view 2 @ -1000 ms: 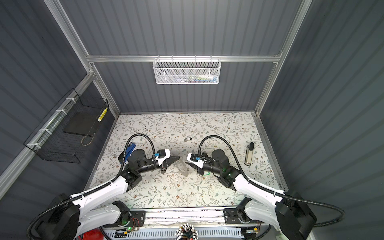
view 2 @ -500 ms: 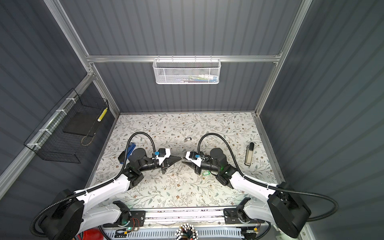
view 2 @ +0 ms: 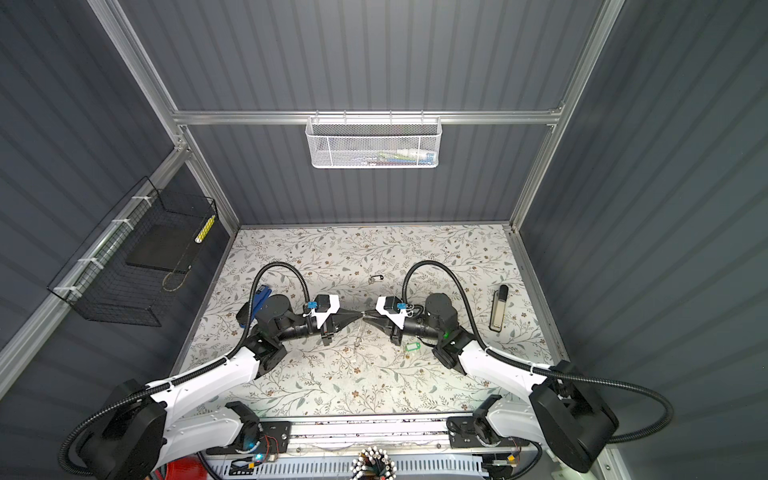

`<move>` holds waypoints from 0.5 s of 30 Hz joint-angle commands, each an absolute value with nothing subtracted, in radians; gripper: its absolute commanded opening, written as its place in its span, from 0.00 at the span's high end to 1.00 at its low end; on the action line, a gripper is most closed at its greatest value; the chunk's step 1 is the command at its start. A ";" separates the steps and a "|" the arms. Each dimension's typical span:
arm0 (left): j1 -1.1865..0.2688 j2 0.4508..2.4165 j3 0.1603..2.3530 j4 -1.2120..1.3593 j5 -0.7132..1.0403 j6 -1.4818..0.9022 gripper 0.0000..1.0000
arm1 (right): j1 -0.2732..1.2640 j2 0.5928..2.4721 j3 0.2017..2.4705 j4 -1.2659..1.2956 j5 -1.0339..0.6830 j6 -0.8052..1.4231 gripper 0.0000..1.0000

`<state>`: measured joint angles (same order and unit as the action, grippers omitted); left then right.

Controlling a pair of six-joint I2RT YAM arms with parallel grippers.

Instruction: Put the keys on the keyring

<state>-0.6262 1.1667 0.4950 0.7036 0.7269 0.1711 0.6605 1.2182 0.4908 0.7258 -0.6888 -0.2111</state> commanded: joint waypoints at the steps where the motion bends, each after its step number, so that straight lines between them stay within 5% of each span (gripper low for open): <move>1: -0.627 1.150 0.536 0.711 0.763 0.169 1.00 | 0.660 1.221 0.497 0.765 -0.729 -0.195 0.83; 12: -0.627 1.151 0.579 0.572 0.806 0.247 0.98 | 0.655 1.229 0.491 0.781 -0.742 -0.199 0.98; 15: -0.627 1.104 0.621 0.387 0.747 0.385 0.62 | 0.654 1.227 0.492 0.740 -0.729 -0.227 0.99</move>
